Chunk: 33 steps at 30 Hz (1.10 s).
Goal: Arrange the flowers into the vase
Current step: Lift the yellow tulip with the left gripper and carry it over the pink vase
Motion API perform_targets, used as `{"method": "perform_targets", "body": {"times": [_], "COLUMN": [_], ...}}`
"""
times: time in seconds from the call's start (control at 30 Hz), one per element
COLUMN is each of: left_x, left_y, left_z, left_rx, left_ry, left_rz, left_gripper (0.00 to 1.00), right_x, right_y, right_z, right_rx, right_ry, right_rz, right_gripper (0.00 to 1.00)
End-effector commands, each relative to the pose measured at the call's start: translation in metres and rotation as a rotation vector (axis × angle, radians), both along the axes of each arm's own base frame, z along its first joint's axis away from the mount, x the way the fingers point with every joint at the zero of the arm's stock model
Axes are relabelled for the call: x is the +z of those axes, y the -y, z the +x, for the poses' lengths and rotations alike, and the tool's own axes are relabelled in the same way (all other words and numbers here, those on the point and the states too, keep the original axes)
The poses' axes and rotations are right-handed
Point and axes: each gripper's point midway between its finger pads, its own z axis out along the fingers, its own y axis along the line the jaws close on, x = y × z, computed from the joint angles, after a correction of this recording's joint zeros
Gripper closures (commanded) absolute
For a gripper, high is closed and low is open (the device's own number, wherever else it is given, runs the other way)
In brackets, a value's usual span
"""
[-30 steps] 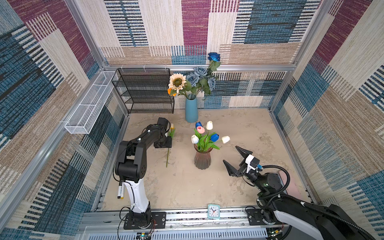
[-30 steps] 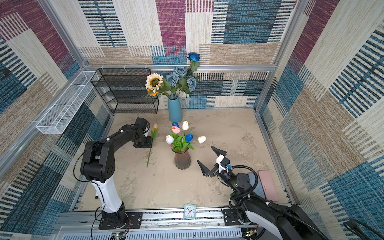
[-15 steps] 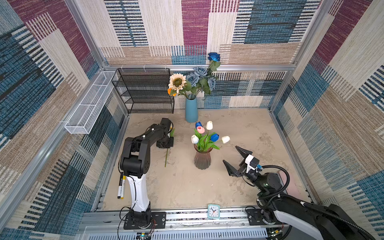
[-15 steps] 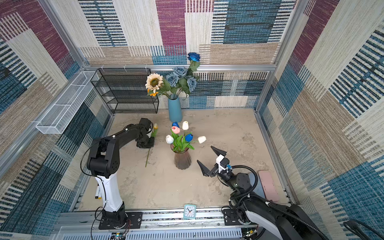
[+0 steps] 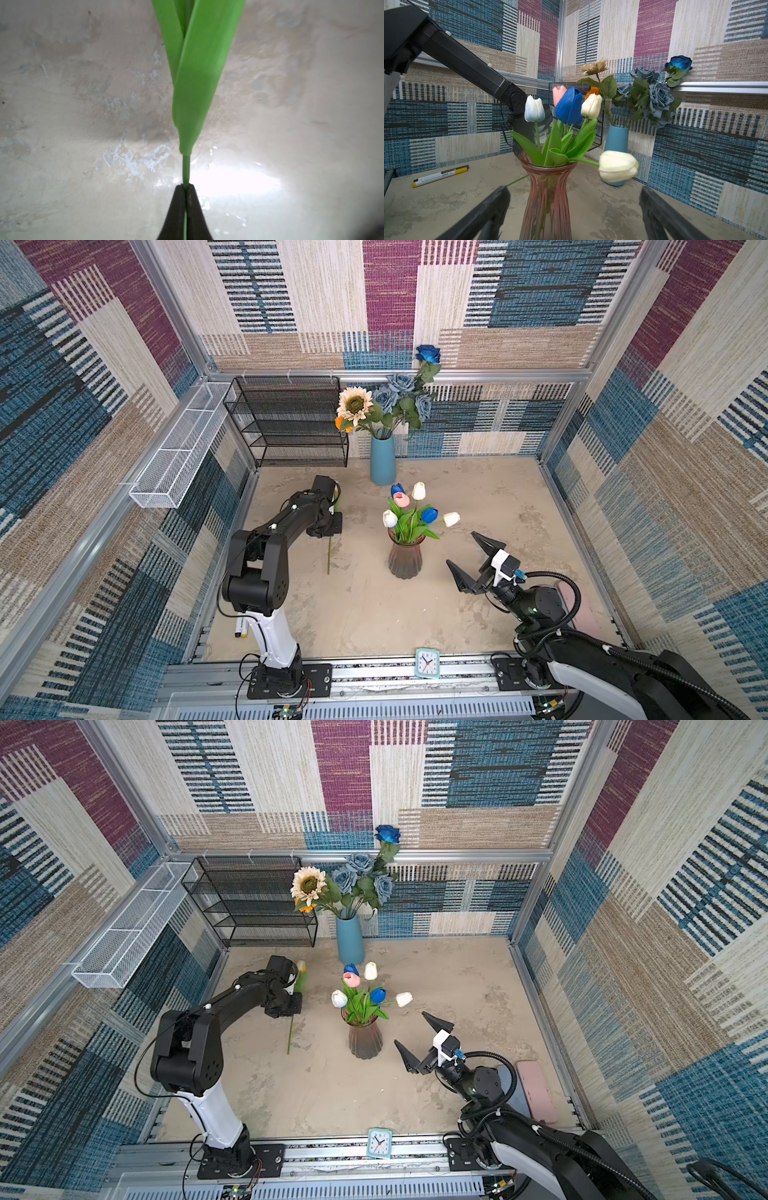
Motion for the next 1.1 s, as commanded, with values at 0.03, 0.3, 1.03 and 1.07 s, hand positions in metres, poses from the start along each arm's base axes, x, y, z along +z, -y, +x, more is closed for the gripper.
{"method": "perform_targets", "body": {"times": [0.03, 0.3, 1.03, 1.07], "left_x": [0.076, 0.258, 0.376, 0.377], "left_y": [0.046, 0.109, 0.157, 0.162], "left_z": [0.011, -0.039, -0.161, -0.164], "left_rx": [-0.049, -0.312, -0.736, -0.755], "left_ry": [0.258, 0.96, 1.33, 1.331], "left_rz": [-0.265, -0.498, -0.744, -0.749], "left_gripper": [1.0, 1.0, 1.0, 1.0], "right_x": [0.002, 0.007, 0.006, 0.006], "right_y": [0.002, 0.003, 0.005, 0.006], "right_z": [-0.001, -0.006, -0.004, -0.004], "right_rx": [-0.008, 0.005, -0.008, -0.01], "right_ry": [0.007, 0.021, 0.019, 0.02], "right_rz": [0.007, 0.025, 0.032, 0.033], "right_gripper": [0.0, 0.0, 0.0, 0.0]}}
